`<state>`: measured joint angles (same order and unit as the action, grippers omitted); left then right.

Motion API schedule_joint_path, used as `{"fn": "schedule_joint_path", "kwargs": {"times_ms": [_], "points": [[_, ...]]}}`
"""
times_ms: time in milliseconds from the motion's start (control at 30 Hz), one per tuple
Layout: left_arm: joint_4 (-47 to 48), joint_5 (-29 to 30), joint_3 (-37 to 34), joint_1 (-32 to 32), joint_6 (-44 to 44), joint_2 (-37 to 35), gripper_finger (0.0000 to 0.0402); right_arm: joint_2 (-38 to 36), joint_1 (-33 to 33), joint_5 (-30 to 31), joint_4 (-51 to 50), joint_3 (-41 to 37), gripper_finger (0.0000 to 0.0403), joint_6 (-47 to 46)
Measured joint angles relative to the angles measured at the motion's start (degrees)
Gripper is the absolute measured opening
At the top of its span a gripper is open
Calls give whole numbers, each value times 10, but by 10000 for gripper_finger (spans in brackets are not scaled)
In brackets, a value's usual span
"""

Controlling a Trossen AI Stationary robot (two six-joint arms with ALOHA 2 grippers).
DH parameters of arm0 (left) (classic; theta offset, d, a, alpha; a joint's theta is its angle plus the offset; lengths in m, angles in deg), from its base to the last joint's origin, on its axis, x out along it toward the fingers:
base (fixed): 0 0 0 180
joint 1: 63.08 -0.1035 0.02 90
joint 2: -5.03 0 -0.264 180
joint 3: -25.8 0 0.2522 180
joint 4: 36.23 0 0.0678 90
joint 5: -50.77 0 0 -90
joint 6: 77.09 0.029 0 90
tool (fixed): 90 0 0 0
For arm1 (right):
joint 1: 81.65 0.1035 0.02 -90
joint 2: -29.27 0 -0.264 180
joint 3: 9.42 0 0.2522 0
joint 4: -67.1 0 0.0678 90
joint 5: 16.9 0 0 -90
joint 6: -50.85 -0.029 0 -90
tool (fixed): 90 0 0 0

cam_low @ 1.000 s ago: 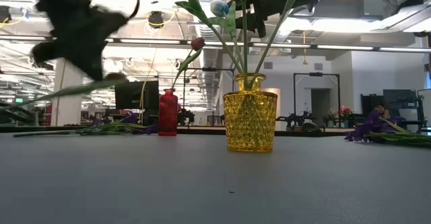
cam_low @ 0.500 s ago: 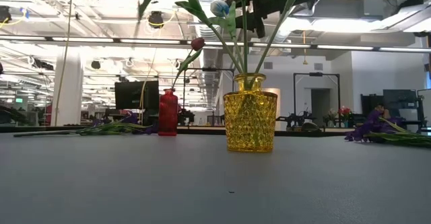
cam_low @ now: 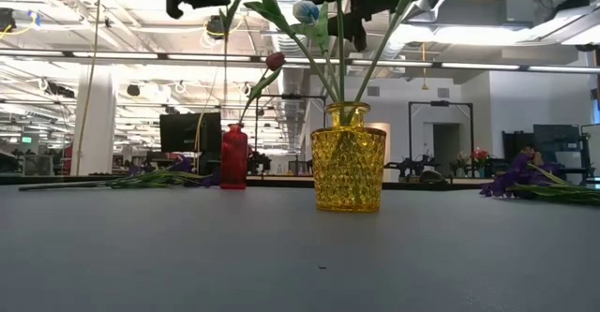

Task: Sort flowers into vase by color
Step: Put the red flower into the red vase

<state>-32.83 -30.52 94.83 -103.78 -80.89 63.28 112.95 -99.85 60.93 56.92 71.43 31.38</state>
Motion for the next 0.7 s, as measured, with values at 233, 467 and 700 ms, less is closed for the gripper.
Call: {"fn": "schedule_joint_path", "kwargs": {"times_ms": [233, 467, 700], "points": [[-40, -14, 0, -19, 4, 20, 0, 0, 14, 1, -24, 0, 276, -2], [-47, -11, 0, -23, 13, 21, 0, 0, 12, 1, -25, 0, 276, -2], [-60, -25, 0, -24, 11, 55, 0, 0, 7, 1, -24, 0, 276, -2]]}}
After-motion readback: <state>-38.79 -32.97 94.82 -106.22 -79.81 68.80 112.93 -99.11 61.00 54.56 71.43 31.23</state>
